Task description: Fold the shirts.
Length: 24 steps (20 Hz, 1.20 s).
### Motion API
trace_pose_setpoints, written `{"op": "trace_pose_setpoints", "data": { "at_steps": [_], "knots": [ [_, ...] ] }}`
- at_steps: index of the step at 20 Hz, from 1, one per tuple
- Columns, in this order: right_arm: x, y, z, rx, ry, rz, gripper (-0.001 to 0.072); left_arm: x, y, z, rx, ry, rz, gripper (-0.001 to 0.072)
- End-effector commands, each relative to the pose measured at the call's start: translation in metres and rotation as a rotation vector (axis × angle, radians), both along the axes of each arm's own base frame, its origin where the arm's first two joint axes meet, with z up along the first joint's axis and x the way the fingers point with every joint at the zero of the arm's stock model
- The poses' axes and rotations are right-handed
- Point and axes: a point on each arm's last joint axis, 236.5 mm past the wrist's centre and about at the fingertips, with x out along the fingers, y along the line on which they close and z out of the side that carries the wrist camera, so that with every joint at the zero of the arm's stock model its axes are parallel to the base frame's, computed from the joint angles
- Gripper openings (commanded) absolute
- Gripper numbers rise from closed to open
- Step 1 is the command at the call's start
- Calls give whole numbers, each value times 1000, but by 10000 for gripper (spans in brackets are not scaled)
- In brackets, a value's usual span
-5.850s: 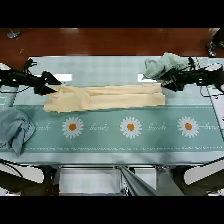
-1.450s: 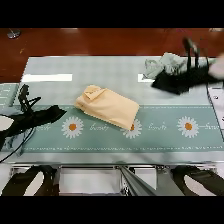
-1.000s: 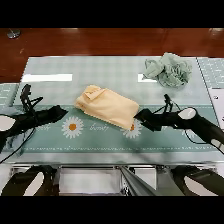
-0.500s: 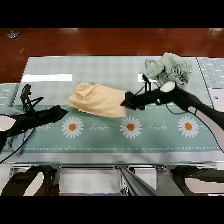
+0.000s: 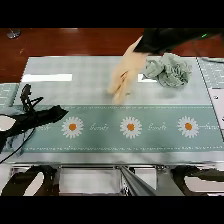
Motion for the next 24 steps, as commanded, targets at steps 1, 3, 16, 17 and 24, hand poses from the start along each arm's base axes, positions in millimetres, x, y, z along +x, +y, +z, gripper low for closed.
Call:
{"op": "trace_pose_setpoints", "data": {
  "at_steps": [1, 3, 16, 17, 24],
  "knots": [
    [-12, -78, 41, -74, -22, -148, 18, 0, 0, 0, 0, 2, -2, 31],
    [-23, -140, 45, -140, 1, -279, 19, 0, 0, 0, 0, 2, -2, 31],
    [-226, -394, -75, -294, 607, -1099, 19, 7, 5, 2, 15, -29, 17, 31],
    [-249, -403, -82, -319, 649, -1172, 19, 7, 5, 2, 15, -30, 17, 31],
    [-387, -420, -98, -470, 759, -1628, 19, 12, 8, 3, 22, -47, 34, 31]
  ]
}}
